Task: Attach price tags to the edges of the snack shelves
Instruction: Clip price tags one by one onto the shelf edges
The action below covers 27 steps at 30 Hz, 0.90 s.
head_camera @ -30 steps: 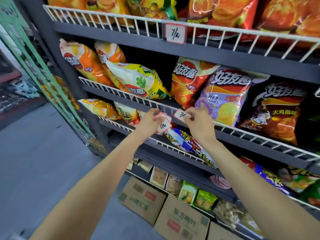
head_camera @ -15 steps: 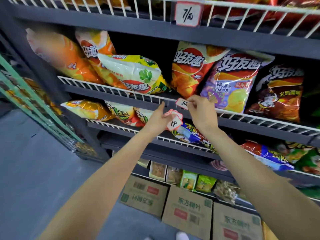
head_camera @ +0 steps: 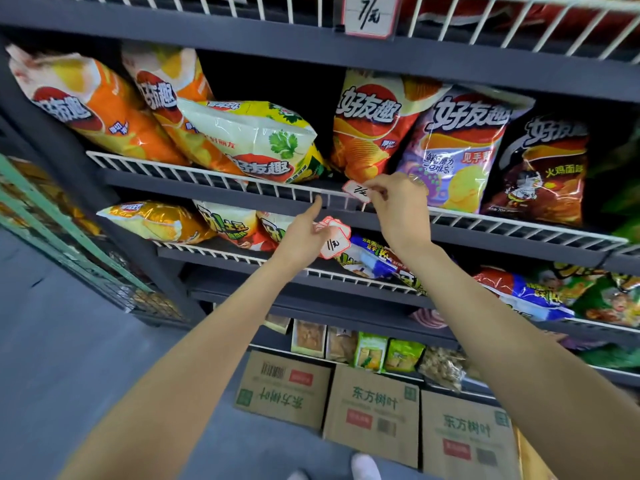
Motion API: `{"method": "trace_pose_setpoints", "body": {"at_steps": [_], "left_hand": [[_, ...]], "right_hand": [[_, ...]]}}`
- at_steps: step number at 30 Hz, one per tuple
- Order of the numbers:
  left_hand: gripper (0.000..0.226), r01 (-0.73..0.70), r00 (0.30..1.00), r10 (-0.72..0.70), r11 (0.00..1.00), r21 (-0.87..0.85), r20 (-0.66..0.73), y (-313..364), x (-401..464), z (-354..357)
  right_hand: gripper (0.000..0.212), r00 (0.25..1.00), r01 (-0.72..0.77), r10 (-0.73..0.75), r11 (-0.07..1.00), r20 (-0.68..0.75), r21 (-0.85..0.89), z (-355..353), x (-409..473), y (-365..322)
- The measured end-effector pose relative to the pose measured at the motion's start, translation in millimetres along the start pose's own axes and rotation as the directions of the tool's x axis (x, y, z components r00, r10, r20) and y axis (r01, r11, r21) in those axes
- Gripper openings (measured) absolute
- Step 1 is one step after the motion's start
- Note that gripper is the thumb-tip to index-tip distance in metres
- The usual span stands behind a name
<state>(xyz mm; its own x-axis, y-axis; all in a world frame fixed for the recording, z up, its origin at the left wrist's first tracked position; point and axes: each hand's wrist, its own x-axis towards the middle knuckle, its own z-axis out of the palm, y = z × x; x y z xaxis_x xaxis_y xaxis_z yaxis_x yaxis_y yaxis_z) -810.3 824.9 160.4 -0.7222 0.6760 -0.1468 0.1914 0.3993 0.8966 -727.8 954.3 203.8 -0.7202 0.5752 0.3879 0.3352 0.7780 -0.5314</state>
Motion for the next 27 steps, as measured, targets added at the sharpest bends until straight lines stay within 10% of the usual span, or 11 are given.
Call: {"method": "trace_pose_setpoints", "body": {"at_steps": [27], "left_hand": [[0.057,-0.08,0.997,0.078,0.972,0.221,0.018,-17.0,1.2,-14.6]], "right_hand": [[0.031,0.928,0.335,-0.374,0.839,-0.007,-0.428,32.5,4.6,-5.4]]}}
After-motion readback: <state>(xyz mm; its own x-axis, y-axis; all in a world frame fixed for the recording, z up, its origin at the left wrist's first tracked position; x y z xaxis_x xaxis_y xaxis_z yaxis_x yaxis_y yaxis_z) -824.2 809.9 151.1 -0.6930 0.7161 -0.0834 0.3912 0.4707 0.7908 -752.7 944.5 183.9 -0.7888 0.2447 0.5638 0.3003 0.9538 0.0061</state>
